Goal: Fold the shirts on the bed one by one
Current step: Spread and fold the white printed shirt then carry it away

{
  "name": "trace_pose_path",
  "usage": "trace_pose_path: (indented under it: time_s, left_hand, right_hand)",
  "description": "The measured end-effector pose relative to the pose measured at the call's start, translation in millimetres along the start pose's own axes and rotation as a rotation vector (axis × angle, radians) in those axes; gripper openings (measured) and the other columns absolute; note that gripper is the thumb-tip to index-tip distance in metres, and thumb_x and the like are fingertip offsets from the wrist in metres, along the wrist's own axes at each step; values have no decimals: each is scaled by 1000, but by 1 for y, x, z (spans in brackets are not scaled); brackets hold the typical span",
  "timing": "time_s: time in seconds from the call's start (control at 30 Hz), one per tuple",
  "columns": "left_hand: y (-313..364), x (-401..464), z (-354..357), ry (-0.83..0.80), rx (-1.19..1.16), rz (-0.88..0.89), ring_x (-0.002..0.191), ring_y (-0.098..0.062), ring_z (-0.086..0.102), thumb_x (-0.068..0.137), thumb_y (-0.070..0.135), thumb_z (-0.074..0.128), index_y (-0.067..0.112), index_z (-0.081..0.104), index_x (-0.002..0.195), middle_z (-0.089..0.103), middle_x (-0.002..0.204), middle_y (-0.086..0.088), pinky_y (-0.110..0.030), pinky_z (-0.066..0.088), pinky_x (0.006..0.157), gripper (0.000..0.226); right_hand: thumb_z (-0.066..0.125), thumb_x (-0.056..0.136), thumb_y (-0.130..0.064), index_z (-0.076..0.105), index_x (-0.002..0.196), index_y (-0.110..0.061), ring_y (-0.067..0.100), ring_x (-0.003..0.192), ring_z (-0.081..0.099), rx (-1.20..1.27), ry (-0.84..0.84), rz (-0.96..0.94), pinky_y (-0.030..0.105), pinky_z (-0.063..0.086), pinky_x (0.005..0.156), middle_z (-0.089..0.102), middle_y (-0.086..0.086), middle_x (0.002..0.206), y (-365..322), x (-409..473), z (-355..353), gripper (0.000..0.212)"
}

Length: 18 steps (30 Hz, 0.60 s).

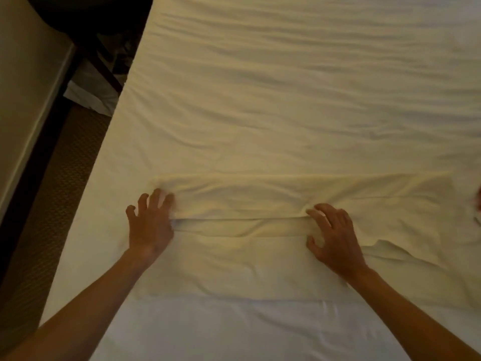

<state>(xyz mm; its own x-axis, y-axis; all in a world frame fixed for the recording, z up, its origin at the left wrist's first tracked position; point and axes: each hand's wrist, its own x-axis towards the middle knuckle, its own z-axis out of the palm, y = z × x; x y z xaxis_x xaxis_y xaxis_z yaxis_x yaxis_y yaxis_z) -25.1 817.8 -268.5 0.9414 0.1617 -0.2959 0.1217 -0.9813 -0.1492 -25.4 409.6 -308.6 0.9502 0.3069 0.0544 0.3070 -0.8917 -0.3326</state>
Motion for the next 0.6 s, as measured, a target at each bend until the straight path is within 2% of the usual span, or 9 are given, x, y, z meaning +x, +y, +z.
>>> trace_pose_path:
  time_s: [0.03,0.1,0.17,0.27,0.33,0.4,0.5,0.6]
  left_hand:
    - [19,-6,0,5,-15,4,143,-39,26,78,29,68,20,43,149,33,156,-13,-57,23,110,75]
    - [71,-21,-5,121,-139,106,147,-42,22,64,30,68,13,45,147,34,155,-19,-61,11,116,87]
    - [130,-37,-4,185,-331,317,145,-39,31,63,29,65,11,54,137,43,150,-19,-60,20,116,77]
    - [214,-53,-2,115,-547,601,129,-36,54,68,14,70,12,69,114,61,133,-14,-52,45,105,46]
    - [259,-57,-5,121,-648,677,111,-32,64,69,6,72,13,73,103,68,116,-9,-43,54,92,35]
    - [290,-57,-10,124,-688,686,100,-28,65,69,6,73,15,73,98,70,106,-4,-37,56,79,30]
    - [332,-54,-15,111,-641,720,101,-27,63,74,12,71,18,72,104,68,108,-2,-38,54,76,31]
    - [357,-52,-17,-76,-452,786,118,-24,52,85,34,61,23,60,127,59,127,3,-40,46,89,43]
  right_hand:
    - [73,65,-21,58,130,-9,36,125,51,-27,-14,36,56,37,104,53,15,134,6,-13,-3,67]
    - [70,58,-30,49,138,-14,34,136,40,-38,-43,118,59,27,110,43,14,144,20,-41,-8,84]
    - [69,55,-31,44,140,-15,34,137,37,-16,-65,171,60,24,113,40,14,147,36,-68,-15,90]
    - [58,66,-25,54,131,-11,33,128,45,-37,7,275,59,29,111,49,13,139,59,-92,-30,66]
    - [58,70,-16,61,124,-9,33,122,51,-92,64,343,59,35,106,56,14,133,76,-99,-40,54]
    - [64,71,-8,65,120,-8,34,117,56,-141,107,374,59,40,100,61,15,127,90,-100,-46,49]
    - [73,69,4,70,114,-8,37,109,62,-181,123,424,55,46,92,66,14,120,115,-104,-57,47]
    - [70,68,6,75,99,-8,39,96,67,-157,136,436,50,51,81,71,14,105,134,-105,-65,34]
